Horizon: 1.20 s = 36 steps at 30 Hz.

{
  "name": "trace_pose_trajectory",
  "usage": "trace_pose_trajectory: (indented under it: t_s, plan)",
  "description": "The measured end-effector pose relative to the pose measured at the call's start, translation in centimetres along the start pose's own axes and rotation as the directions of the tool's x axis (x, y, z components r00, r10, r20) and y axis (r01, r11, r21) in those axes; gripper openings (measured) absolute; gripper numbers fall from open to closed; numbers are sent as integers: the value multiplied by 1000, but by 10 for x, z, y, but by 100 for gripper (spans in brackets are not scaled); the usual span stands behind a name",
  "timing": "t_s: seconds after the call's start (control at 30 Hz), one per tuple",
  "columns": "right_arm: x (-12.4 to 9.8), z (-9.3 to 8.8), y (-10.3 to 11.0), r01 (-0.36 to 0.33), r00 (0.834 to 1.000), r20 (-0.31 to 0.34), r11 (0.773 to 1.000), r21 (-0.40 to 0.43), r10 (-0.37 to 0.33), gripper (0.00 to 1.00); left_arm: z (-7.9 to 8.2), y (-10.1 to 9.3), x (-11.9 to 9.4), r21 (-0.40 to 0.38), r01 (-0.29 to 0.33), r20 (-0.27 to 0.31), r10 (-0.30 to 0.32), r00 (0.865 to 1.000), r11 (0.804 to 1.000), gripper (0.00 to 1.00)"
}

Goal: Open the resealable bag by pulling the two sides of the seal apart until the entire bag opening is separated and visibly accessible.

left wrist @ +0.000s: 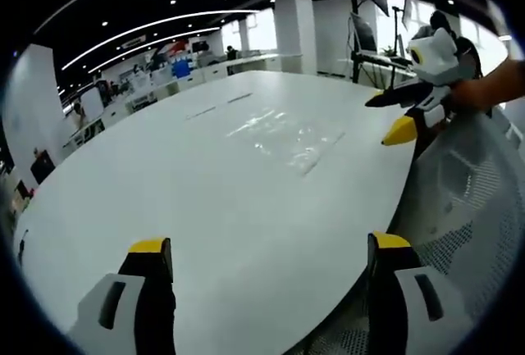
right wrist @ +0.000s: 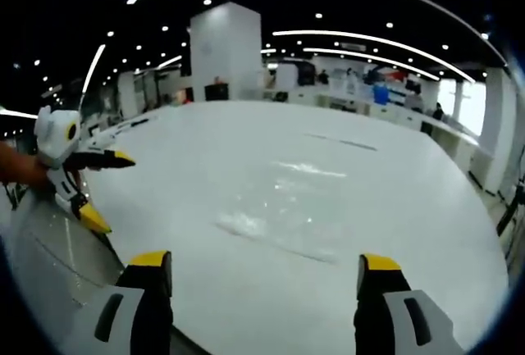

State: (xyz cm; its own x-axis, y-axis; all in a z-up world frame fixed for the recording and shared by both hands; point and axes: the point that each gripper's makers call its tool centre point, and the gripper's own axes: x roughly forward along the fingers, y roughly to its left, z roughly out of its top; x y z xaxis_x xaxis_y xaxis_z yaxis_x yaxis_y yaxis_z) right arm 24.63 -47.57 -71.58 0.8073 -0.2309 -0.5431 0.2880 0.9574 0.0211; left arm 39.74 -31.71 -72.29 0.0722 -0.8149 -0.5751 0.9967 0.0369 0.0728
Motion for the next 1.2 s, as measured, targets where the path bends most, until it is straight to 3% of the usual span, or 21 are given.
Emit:
trace_pose_trajectory:
  t_s: [1.2]
  plan:
    - [1, -5, 0, -2, 1000, -26, 1000, -8, 2, 91, -5, 0, 1, 1, 0, -26, 0, 1000, 1000, 96]
